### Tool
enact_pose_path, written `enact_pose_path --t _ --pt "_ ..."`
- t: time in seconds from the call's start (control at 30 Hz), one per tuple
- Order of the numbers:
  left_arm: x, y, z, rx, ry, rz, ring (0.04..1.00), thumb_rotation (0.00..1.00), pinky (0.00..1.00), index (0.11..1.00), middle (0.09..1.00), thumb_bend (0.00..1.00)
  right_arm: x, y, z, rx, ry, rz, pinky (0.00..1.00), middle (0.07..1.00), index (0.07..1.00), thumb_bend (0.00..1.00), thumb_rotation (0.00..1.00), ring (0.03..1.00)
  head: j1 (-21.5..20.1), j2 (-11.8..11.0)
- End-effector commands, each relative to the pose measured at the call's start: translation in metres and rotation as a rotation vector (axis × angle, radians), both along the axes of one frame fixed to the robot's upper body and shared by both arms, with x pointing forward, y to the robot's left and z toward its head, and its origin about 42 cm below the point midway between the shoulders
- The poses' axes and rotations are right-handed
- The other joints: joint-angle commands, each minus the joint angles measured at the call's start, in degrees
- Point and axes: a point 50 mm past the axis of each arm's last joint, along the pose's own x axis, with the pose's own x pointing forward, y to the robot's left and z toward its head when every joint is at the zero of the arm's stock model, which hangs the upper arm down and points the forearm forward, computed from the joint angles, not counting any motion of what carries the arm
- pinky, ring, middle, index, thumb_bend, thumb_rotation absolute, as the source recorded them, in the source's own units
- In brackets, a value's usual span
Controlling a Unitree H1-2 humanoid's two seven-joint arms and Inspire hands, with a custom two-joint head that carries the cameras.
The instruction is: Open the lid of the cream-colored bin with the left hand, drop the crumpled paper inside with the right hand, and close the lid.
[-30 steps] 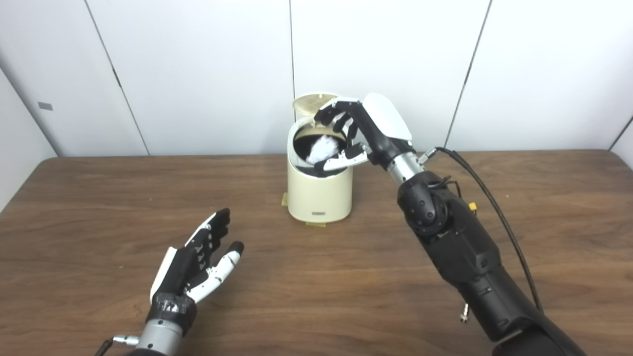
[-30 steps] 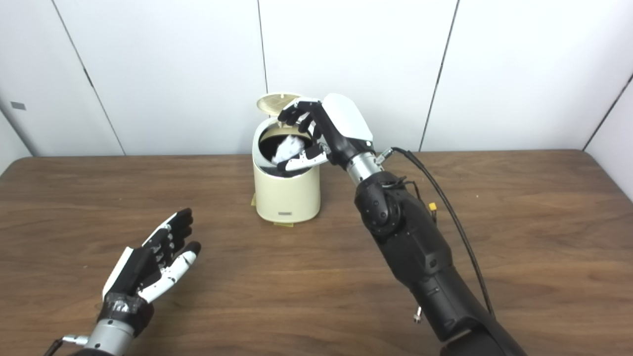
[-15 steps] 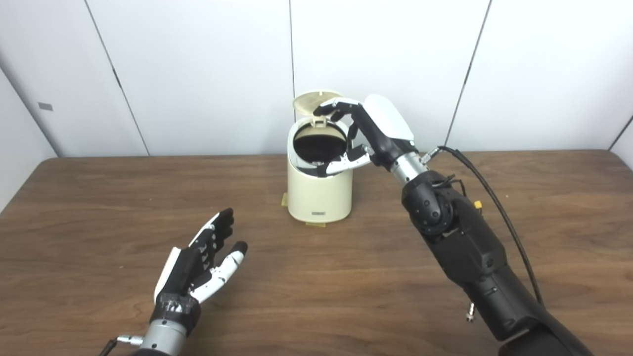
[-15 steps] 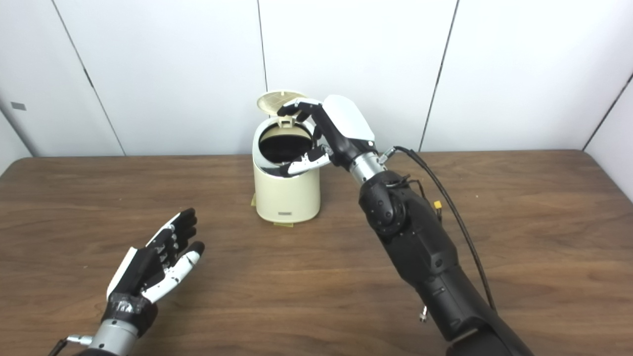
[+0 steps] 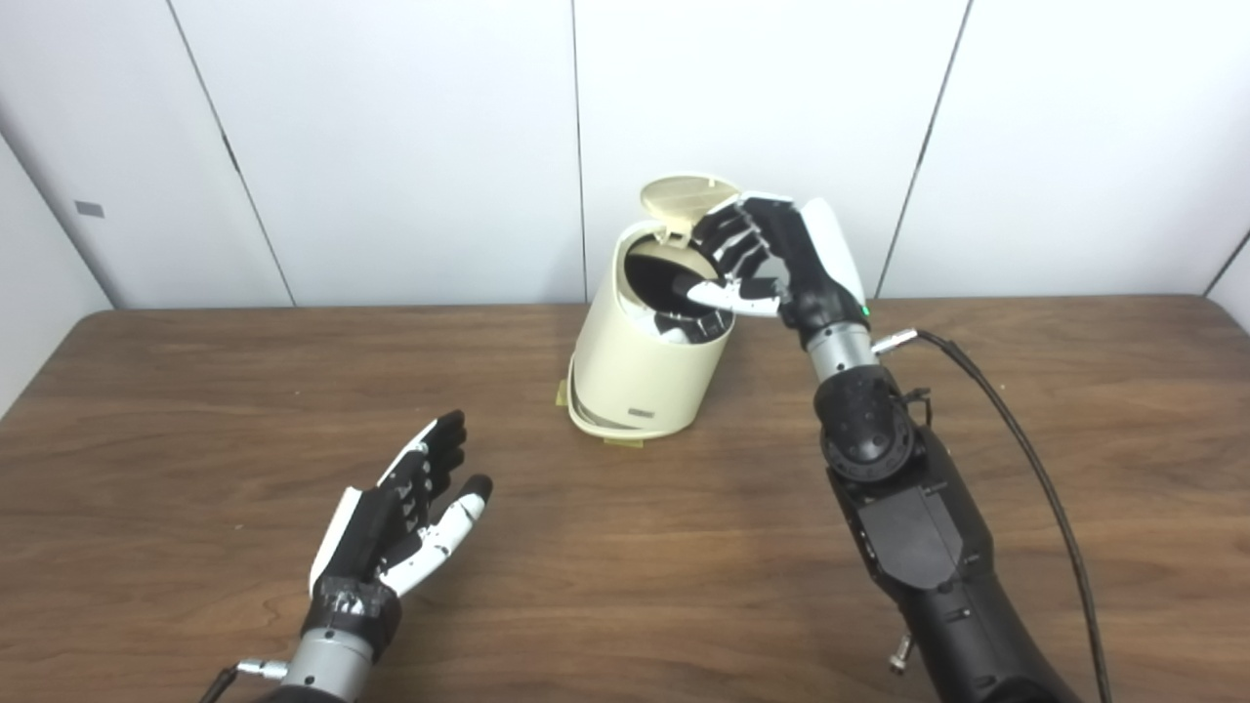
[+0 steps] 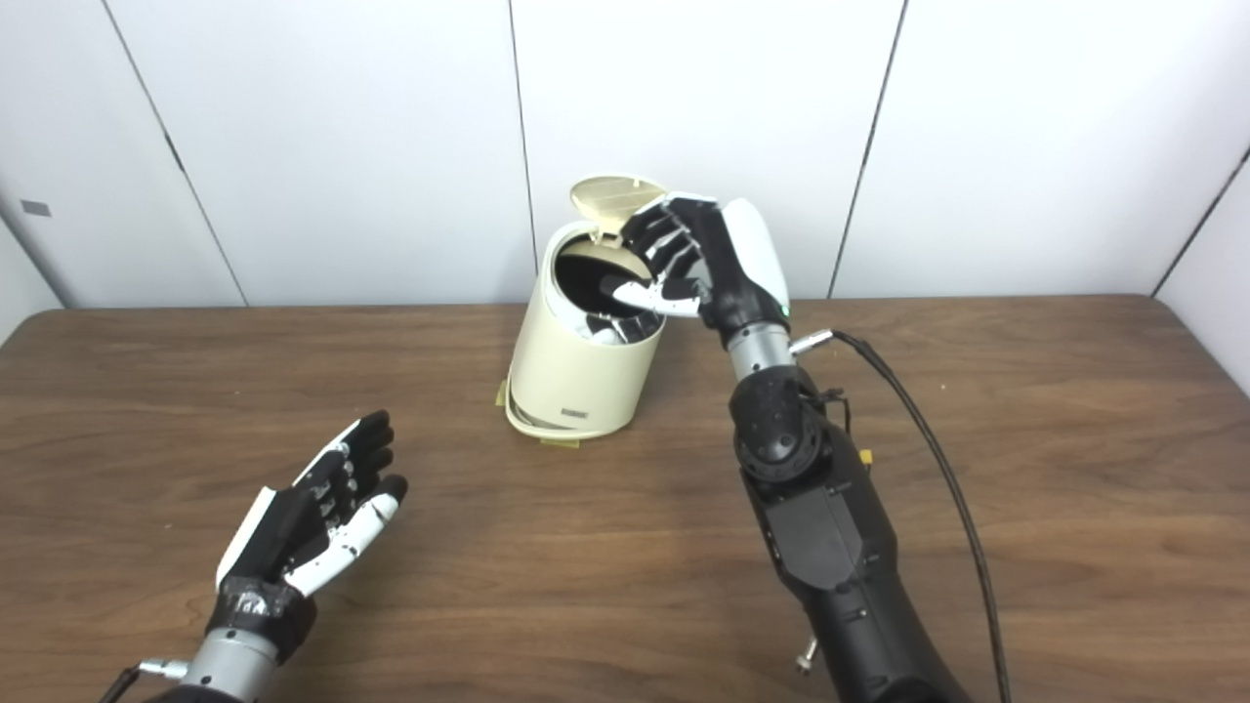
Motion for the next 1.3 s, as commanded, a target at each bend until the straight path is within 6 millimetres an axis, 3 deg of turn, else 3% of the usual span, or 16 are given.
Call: enact_pose_path --t 0.0,0.2,0.27,0.63,0.73,0.83,0.93,0.97,1.0,1.07,1.1,1.13,1.17,1.23,1.27 --pt "0.007 -0.006 0.015 -0.033 -0.092 -0.013 0.946 0.3 0.99 0.96 0.944 0.46 0.001 0.002 0.033 0.117 -0.034 0.007 0.31 0.502 0.524 0.5 0.0 0.402 -0.26 0.53" --pt "0.014 -0.011 0.015 -0.06 -0.096 0.023 0.935 0.26 1.0 0.927 0.928 0.46 -0.009 -0.015 0.035 0.235 0.038 -0.027 0.33 0.511 0.515 0.5 0.0 0.426 -0.43 1.03" --pt "0.017 -0.014 0.015 -0.072 -0.092 0.028 0.936 0.25 0.99 0.928 0.932 0.46 -0.011 -0.021 0.032 0.293 0.062 -0.027 0.3 0.543 0.525 0.49 0.0 0.434 -0.35 1.12" --pt "0.025 -0.019 0.012 -0.127 -0.09 0.047 0.924 0.23 0.96 0.935 0.93 0.46 -0.015 -0.04 0.025 0.331 0.104 -0.046 0.31 0.525 0.53 0.49 0.0 0.434 0.17 1.13" --pt "0.031 -0.016 0.013 -0.177 -0.083 0.066 0.934 0.19 0.94 0.956 0.952 0.41 -0.014 -0.045 0.023 0.398 0.112 -0.052 0.32 0.53 0.527 0.5 0.0 0.431 0.44 1.28" --pt "0.038 -0.013 0.015 -0.245 -0.081 0.09 0.957 0.24 0.98 0.971 0.96 0.39 -0.018 -0.052 0.019 0.498 0.121 -0.043 0.32 0.531 0.526 0.49 0.0 0.431 0.55 1.33" --pt "0.053 -0.011 0.021 -0.309 -0.075 0.114 0.978 0.37 1.0 0.997 0.979 0.37 -0.028 -0.061 0.009 0.534 0.135 -0.04 0.33 0.507 0.53 0.5 0.0 0.438 0.83 1.54" --pt "0.059 -0.011 0.024 -0.333 -0.067 0.126 0.984 0.42 1.0 0.999 0.985 0.36 -0.033 -0.065 0.005 0.533 0.143 -0.035 0.41 0.505 0.518 0.51 0.0 0.441 0.9 1.53" --pt "0.065 -0.011 0.026 -0.359 -0.056 0.137 0.988 0.46 1.0 1.0 0.992 0.36 -0.038 -0.069 0.001 0.529 0.153 -0.029 0.5 0.503 0.501 0.51 0.0 0.534 0.96 1.51" --pt "0.074 -0.01 0.031 -0.384 -0.044 0.143 0.991 0.49 1.0 1.0 0.998 0.37 -0.047 -0.075 -0.007 0.517 0.172 -0.02 0.58 0.638 0.498 0.51 0.11 0.63 0.97 1.6" --pt "0.081 -0.01 0.034 -0.39 -0.044 0.141 0.996 0.57 0.99 1.0 1.0 0.37 -0.053 -0.079 -0.012 0.511 0.185 -0.016 0.67 0.723 0.645 0.52 0.29 0.717 0.97 1.6" --pt "0.085 -0.009 0.036 -0.393 -0.044 0.14 0.998 0.61 0.99 1.0 1.0 0.37 -0.056 -0.081 -0.016 0.507 0.194 -0.013 0.71 0.764 0.705 0.52 0.38 0.759 1.01 1.55" --pt "0.091 -0.008 0.038 -0.393 -0.046 0.133 0.999 0.63 0.99 1.0 1.0 0.37 -0.062 -0.084 -0.022 0.495 0.21 -0.002 0.73 0.784 0.736 0.53 0.43 0.78 1.07 1.41" --pt "0.099 -0.006 0.043 -0.383 -0.052 0.117 1.0 0.69 1.0 1.0 1.0 0.38 -0.07 -0.088 -0.031 0.482 0.233 0.017 0.83 0.869 0.84 0.52 0.69 0.87 1.13 1.38" --pt "0.104 -0.005 0.046 -0.381 -0.055 0.112 1.0 0.69 1.0 1.0 1.0 0.39 -0.075 -0.089 -0.035 0.476 0.246 0.032 0.87 0.889 0.86 0.52 0.75 0.891 1.21 1.3"
